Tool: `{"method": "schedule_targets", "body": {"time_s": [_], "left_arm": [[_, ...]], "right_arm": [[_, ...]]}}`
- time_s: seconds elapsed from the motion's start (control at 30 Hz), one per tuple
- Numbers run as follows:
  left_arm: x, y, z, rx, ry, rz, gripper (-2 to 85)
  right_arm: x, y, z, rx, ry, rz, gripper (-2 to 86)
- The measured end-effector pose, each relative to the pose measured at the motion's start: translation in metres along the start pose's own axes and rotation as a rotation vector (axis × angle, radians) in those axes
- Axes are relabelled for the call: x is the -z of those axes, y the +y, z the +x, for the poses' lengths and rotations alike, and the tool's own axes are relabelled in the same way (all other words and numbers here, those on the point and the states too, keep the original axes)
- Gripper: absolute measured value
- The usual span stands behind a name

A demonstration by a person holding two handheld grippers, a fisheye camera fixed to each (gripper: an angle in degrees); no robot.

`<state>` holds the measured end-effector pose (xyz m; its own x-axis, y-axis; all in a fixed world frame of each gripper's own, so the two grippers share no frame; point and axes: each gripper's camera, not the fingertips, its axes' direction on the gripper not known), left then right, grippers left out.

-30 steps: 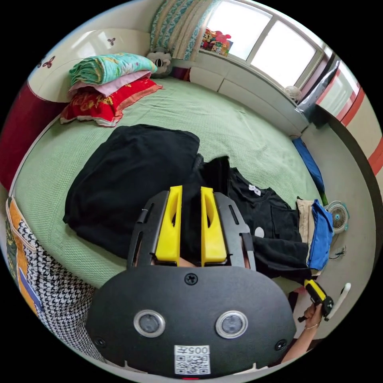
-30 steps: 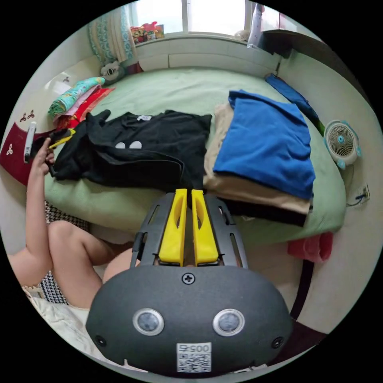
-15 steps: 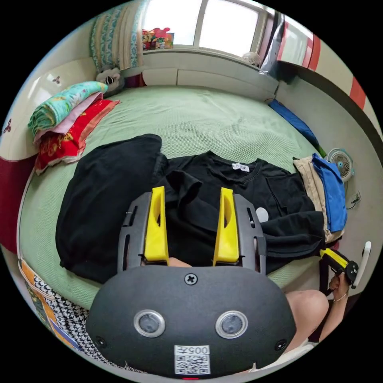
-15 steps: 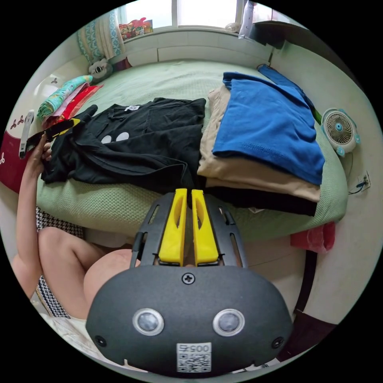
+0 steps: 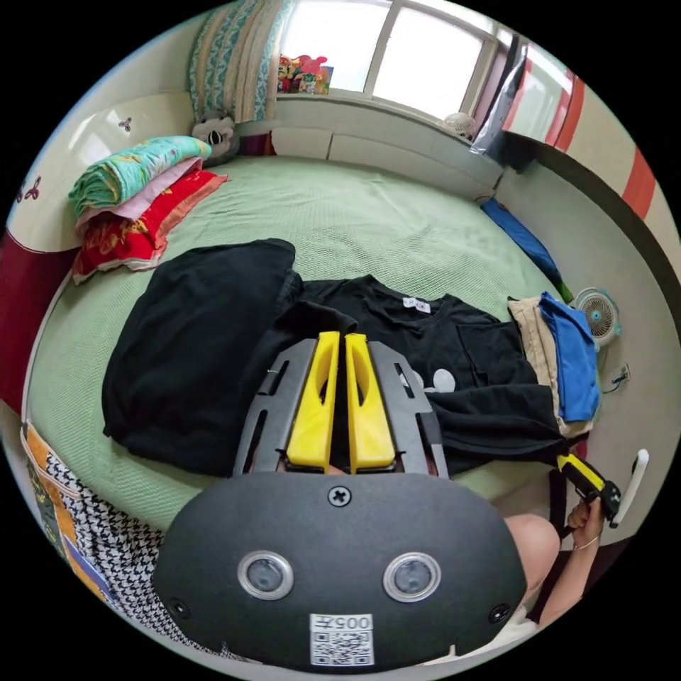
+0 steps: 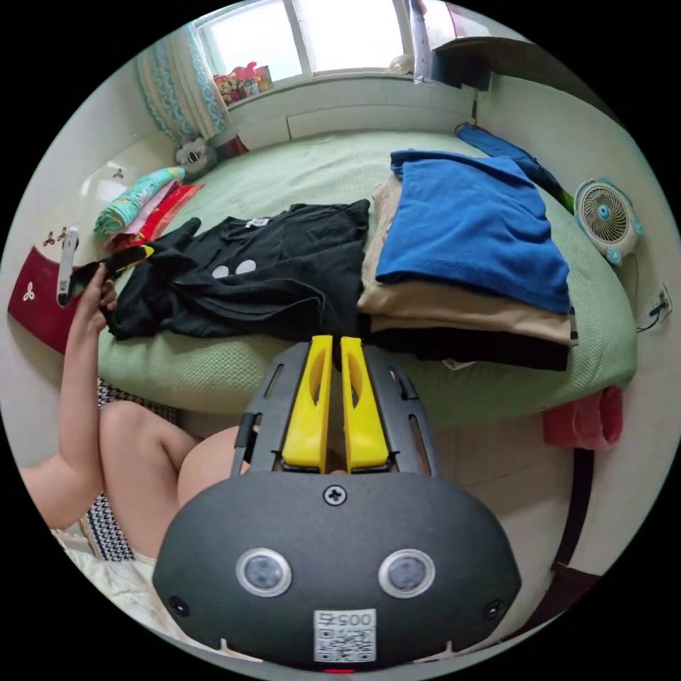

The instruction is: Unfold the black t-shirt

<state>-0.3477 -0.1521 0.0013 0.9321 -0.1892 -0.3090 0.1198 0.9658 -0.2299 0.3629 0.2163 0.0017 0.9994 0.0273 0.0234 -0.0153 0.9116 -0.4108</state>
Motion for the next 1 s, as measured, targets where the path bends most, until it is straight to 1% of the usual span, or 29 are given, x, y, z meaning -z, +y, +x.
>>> {"method": "schedule_targets", "body": {"time_s": [0.07,0.17,0.33,0.5,0.63,0.87,0.93,1.0], "left_arm": [[0.020,0.019,-0.001,0.004,0.032,0.020,1.2],[0.057,0.042,0.000,-0.003,0.013,0.014,1.1],[0.149,0.107,0.000,-0.024,0.051,0.073,1.0],[0.223,0.175,-0.013,-0.042,0.049,0.109,0.9],[0.280,0.231,-0.027,-0.059,0.092,0.120,0.9],[0.339,0.317,-0.047,-0.065,0.139,0.052,0.8],[0.350,0.348,-0.054,-0.039,0.171,0.035,0.8],[0.353,0.371,-0.058,-0.029,0.160,0.014,0.8]], "right_arm": [[0.010,0.024,0.012,-0.012,-0.066,0.022,-1.2],[0.023,0.053,0.023,-0.011,-0.133,0.045,-1.2],[0.043,0.094,0.039,0.020,-0.140,0.081,-1.2],[0.067,0.134,0.063,0.009,-0.168,0.138,-1.2],[0.091,0.169,0.090,0.011,-0.211,0.189,-1.2],[0.123,0.232,0.142,-0.001,-0.367,0.263,-1.2],[0.122,0.247,0.149,0.008,-0.374,0.253,-1.2],[0.119,0.265,0.152,0.020,-0.361,0.250,-1.2]]}}
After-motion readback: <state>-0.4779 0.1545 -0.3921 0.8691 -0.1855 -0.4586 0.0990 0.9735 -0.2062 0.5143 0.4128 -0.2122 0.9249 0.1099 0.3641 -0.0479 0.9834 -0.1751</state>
